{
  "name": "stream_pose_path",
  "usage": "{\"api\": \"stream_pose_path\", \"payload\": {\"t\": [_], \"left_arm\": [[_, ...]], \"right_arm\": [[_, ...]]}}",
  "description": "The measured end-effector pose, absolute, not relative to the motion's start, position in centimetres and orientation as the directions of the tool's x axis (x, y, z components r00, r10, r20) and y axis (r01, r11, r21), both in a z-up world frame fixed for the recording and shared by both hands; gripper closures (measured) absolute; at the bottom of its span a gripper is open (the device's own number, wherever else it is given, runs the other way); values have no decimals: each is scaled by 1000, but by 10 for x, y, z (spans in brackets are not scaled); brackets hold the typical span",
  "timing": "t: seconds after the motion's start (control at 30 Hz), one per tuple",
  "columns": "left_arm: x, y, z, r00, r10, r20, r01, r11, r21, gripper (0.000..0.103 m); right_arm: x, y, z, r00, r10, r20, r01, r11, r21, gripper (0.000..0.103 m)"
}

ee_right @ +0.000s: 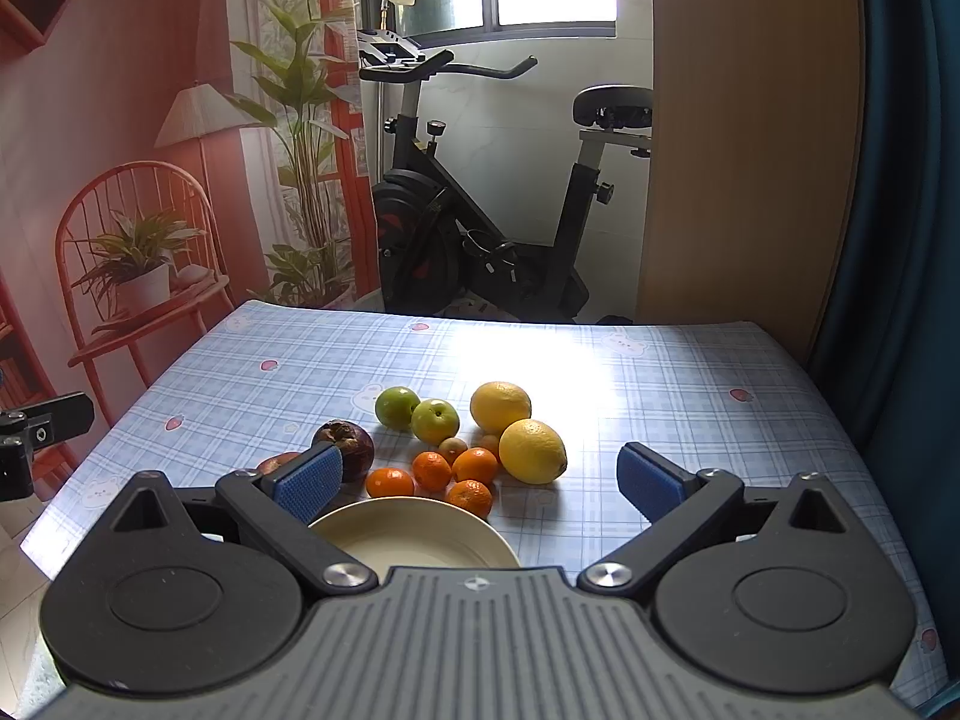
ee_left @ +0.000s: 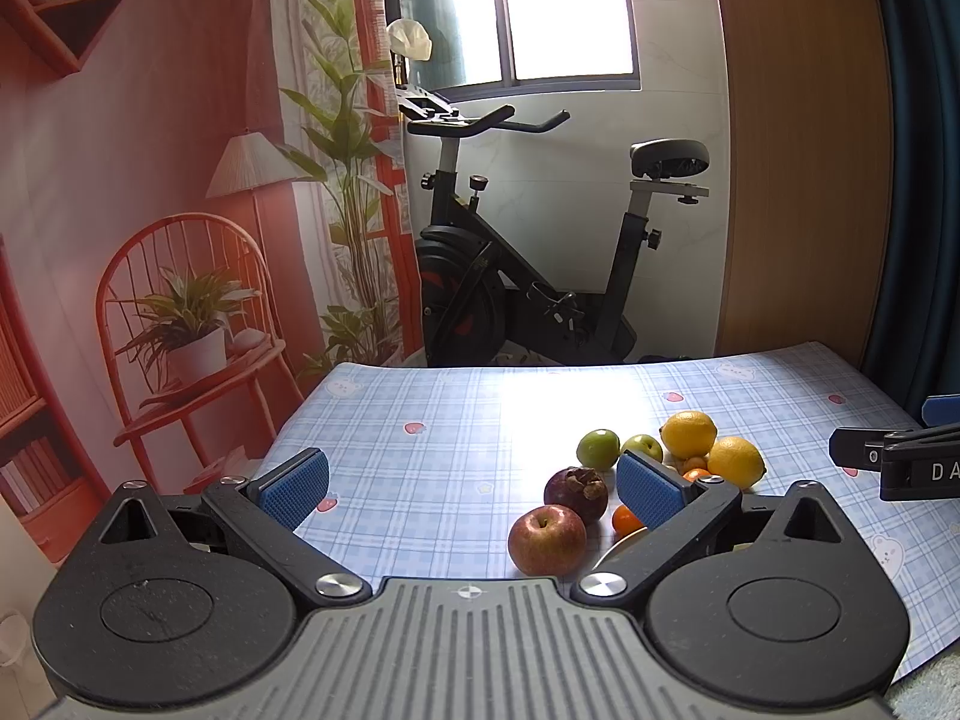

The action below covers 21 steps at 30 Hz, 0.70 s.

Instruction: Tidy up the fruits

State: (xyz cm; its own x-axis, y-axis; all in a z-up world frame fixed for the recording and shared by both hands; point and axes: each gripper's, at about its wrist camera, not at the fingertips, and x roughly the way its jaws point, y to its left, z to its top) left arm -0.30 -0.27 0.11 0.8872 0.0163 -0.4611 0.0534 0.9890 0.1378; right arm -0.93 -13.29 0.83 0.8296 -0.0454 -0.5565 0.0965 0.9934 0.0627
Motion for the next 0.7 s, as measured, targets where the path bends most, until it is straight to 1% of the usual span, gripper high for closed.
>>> {"api": "stream_pose_path", "payload": {"t": [0.7], "left_arm": [[-7,-3,4,892,21,-451,45,990,135,0]], "right_arm": [[-10,-133,9,831,-46,-555,96,994,60,3]]}}
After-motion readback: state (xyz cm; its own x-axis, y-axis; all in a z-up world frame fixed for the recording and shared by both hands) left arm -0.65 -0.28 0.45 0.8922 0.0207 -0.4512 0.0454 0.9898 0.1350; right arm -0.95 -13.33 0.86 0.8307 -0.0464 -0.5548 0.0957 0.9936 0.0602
